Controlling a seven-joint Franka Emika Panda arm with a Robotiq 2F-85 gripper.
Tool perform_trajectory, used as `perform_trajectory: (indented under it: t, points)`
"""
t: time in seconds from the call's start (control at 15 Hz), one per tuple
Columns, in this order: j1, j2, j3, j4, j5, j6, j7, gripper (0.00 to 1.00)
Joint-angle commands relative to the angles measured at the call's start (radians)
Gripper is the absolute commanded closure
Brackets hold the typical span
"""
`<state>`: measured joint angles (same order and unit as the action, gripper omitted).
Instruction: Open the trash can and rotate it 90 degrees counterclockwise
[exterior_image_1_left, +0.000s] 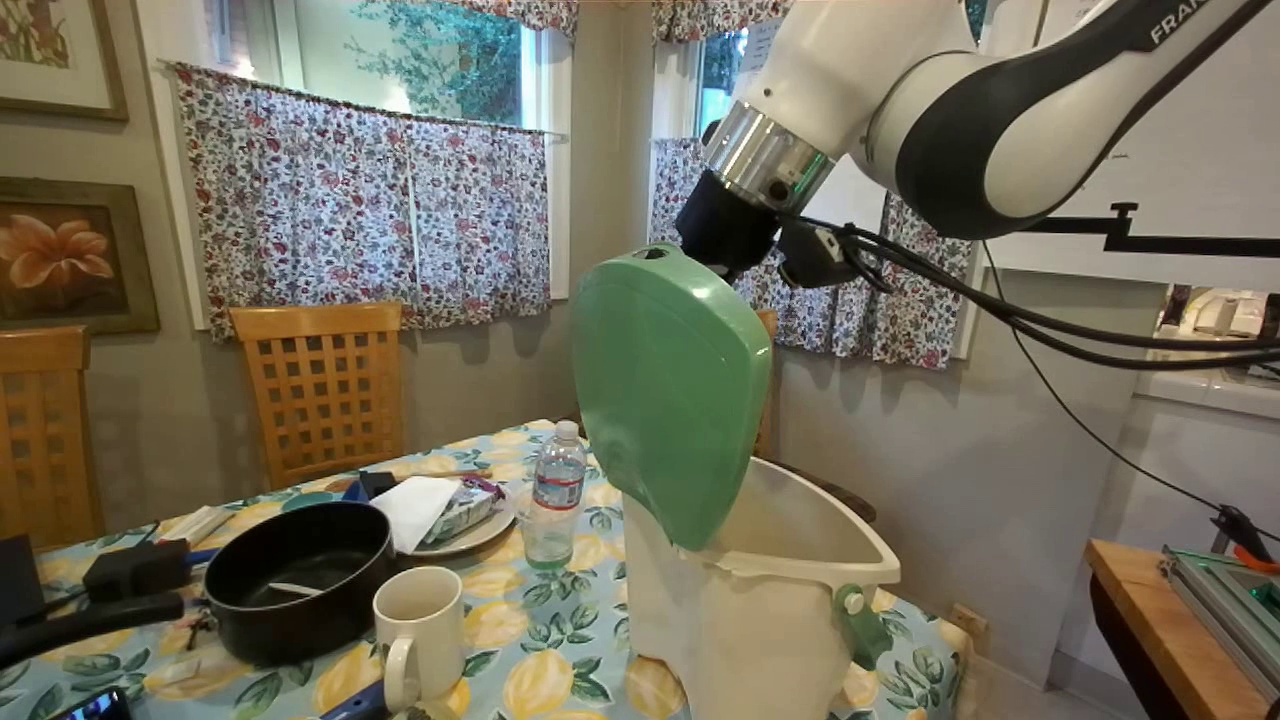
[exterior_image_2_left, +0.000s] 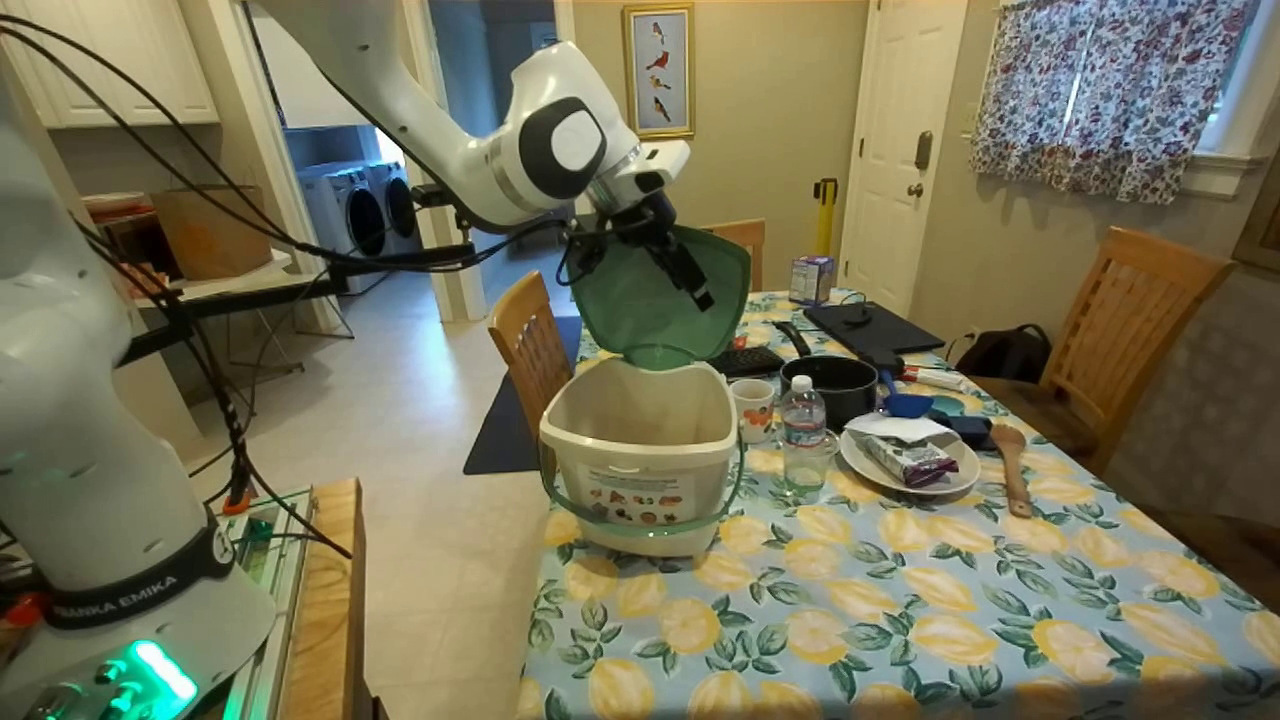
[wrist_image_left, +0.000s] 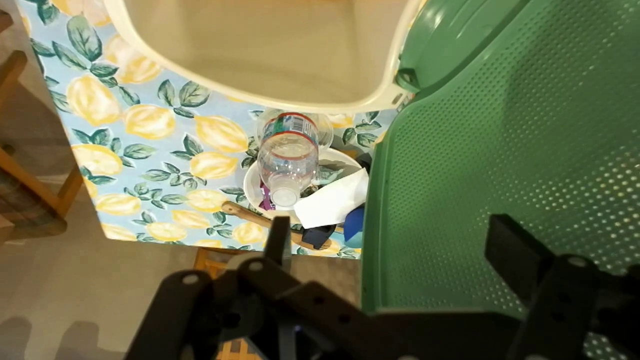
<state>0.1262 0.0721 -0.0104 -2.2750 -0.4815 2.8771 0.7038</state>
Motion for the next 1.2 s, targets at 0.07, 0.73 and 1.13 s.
perform_trajectory:
  t: [0.07,0.73,1.13]
  points:
    - [0.000,-0.035,0.014,-0.030,0.038,0.008,-0.035,0.00]
    - [0.002,-0.078,0.021,-0.058,-0.009,-0.020,0.020,0.00]
    - [0.001,-0.122,0.020,-0.088,-0.065,-0.079,0.084,0.00]
